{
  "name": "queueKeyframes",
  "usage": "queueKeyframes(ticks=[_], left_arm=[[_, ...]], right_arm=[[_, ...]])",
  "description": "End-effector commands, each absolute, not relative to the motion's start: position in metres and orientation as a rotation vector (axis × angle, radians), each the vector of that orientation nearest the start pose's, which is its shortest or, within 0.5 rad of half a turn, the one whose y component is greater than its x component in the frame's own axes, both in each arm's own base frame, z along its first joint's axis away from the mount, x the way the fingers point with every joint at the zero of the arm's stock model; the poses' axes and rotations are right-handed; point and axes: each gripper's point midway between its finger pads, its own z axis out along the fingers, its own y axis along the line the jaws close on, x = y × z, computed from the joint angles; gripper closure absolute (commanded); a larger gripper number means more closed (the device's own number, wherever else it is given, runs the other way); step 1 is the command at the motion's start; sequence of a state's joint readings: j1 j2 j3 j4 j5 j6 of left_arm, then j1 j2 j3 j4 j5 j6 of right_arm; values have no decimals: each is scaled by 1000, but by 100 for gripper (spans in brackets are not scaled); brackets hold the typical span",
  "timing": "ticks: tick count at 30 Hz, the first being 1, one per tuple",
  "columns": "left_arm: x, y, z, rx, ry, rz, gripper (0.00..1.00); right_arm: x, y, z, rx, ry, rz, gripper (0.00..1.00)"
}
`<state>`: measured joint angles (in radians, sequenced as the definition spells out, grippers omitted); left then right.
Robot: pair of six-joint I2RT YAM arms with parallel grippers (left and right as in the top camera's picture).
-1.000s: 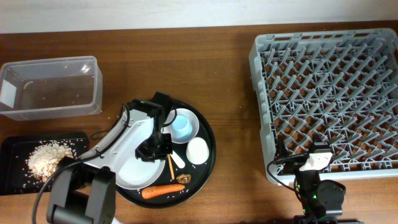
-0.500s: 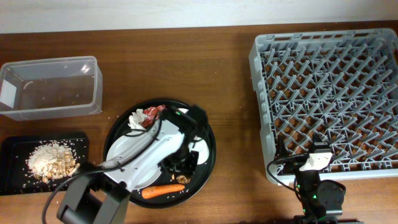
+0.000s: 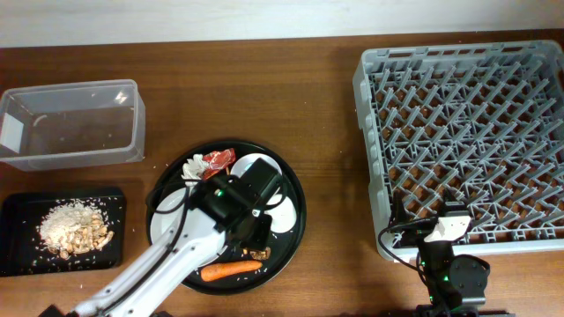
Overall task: Sort waste into correct bins and load items into the dishwasher rack
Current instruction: 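Grasp the orange carrot with the left gripper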
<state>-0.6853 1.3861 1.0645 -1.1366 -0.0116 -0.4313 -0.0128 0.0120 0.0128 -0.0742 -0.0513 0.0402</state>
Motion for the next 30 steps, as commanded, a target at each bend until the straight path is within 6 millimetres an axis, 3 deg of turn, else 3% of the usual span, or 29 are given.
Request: queueKeyframes(ticks=[1, 5, 8, 11, 12, 14, 19, 23, 27, 28, 29, 30], left_arm=[[173, -137, 78, 256, 3079, -11, 58], [160, -129, 54, 231, 3119, 6, 56], [157, -124, 49, 90, 3132, 36, 56], [165, -115, 50, 66, 3085, 118, 56], [172, -108, 51, 66, 3046, 180, 44], [172, -107, 51, 66, 3044, 186, 33], [167, -113, 50, 66, 3077, 135, 34], [160, -121, 49, -276, 3100, 60, 37], [160, -121, 49, -363, 3093, 54, 38], [155, -128, 49, -507, 3106, -1, 41], [150, -137, 50, -624, 3127, -67, 32], [142, -147, 51, -729, 3162, -145, 1]], right_arm=[[246, 6, 156, -3, 1646, 59, 1], [246, 6, 156, -3, 1646, 59, 1], [246, 6, 156, -3, 1646, 59, 1], [246, 6, 156, -3, 1646, 59, 1], [246, 6, 156, -3, 1646, 59, 1], [246, 6, 156, -3, 1646, 59, 1], [246, 6, 156, -3, 1646, 59, 1], [246, 6, 156, -3, 1646, 59, 1], [246, 6, 156, -3, 1646, 59, 1], [246, 6, 156, -3, 1646, 59, 2], [246, 6, 156, -3, 1646, 59, 1], [246, 6, 156, -3, 1646, 59, 1]])
